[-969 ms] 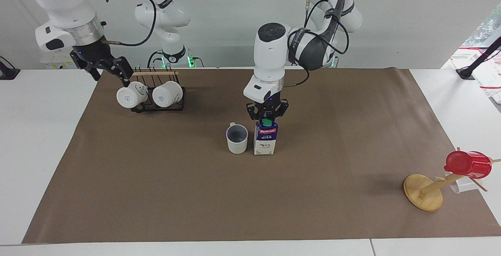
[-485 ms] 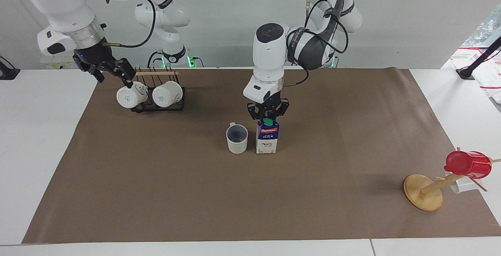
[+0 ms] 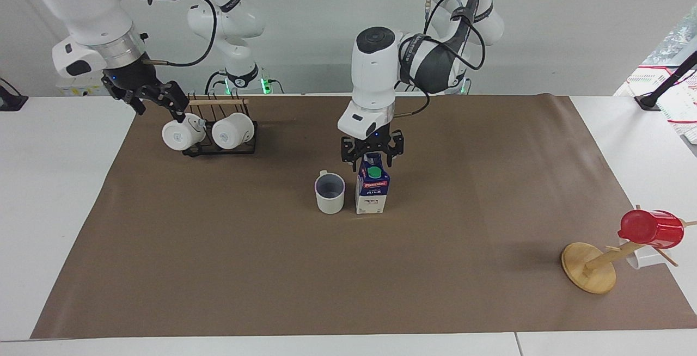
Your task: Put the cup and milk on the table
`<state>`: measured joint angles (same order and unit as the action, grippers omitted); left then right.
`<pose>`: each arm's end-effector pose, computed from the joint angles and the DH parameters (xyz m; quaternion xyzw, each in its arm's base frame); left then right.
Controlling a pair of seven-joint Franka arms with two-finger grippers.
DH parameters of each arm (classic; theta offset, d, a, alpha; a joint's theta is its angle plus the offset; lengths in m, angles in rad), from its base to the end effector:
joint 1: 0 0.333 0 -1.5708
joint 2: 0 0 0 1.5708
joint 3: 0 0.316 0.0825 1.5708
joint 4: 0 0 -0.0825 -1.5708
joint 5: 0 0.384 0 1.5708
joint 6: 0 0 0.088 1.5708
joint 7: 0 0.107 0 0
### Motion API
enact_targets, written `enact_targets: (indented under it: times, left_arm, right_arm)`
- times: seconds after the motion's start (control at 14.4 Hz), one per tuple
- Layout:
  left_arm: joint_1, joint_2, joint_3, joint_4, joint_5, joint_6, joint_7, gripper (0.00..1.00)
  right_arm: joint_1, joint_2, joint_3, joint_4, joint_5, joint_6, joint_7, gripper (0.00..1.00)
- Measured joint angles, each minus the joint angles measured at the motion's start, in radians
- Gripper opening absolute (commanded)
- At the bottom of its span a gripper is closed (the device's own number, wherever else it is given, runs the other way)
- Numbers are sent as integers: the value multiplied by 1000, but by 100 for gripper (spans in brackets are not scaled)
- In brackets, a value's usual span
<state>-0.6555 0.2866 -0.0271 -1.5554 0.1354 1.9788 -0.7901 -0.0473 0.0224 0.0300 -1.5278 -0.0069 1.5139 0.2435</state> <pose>0.5206 -0.4097 0.4960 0.9954 0.0318 0.0909 0.0014 0.5557 -0.0106 0.6273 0.9913 -0.1301 -0.0177 0.0051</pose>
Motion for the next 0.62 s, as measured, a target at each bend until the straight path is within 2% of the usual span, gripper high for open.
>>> enact_targets:
  times: [0.28, 0.42, 0.62]
  left_arm:
    - [106, -123, 7, -52, -2, -28, 55, 100]
    - [182, -182, 9, -96, -55, -39, 110, 100]
    - [311, -229, 12, -121, -125, -105, 303, 100]
  right_arm:
    - [1, 0, 2, 0, 0, 1, -10, 100]
    - [1, 0, 2, -2, 0, 4, -21, 100]
    - [1, 0, 2, -7, 0, 4, -24, 100]
